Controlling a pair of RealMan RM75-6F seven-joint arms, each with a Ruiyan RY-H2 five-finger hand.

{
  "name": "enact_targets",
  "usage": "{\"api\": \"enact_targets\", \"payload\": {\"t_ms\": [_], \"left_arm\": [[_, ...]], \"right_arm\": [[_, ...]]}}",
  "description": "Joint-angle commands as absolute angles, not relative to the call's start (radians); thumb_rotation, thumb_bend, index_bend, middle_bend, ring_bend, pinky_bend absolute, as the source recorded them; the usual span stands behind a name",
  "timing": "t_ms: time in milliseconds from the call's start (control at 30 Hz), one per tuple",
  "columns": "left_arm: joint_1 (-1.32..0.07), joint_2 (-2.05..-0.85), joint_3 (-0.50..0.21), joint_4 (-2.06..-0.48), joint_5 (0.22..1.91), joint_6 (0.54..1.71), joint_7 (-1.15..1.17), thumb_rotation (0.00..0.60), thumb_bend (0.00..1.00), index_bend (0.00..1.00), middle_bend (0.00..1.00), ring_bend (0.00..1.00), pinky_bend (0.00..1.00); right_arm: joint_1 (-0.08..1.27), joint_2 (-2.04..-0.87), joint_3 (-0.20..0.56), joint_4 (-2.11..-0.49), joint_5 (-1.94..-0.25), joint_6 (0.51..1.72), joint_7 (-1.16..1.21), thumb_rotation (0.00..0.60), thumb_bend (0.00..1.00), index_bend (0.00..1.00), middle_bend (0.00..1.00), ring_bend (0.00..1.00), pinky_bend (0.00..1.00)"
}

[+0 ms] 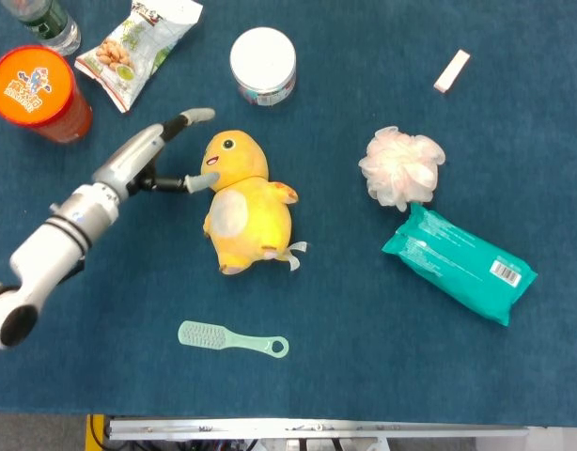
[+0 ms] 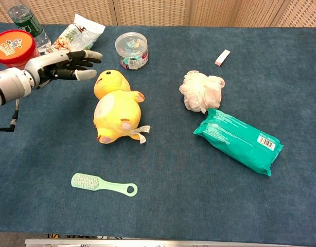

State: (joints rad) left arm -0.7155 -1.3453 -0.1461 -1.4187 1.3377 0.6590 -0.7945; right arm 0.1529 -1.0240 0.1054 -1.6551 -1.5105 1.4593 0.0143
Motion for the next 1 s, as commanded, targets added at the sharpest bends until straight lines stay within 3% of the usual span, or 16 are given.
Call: {"api": "enact_targets", "payload": {"t_ms": [33,733,1000], "left_arm": [[-0.746,-1.378,-0.163,-1.381,1.310,0.620,-0.785,0.339,0.14,0.10,0.11,0.07,0.08],[-0.827,-1.481,-0.205,-1.275,1.257,0.462,-0.810,0.334,0.14,0.15,0.16,0.10,0.15],[-0.816,-1.456,-0.209,-1.304,1.277,0.452,-0.833,0.334,0.14,0.24,0.25,0.20,0.24]], "right_arm": [[0.151,-1.023,0.104,-1.652,-1.508,1.460,0.018,0.600,0.12,0.19,0.15,0.04,0.00],[0.138,-1.020,0.103,-1.622,-1.485,1.457,0.058,0.600,0.12,0.19,0.16,0.04,0.00],[0.135,-1.022,0.101,-1.621,-1.490,1.460,0.063,0.600,0.12,0.19,0.16,0.05,0.00]]}}
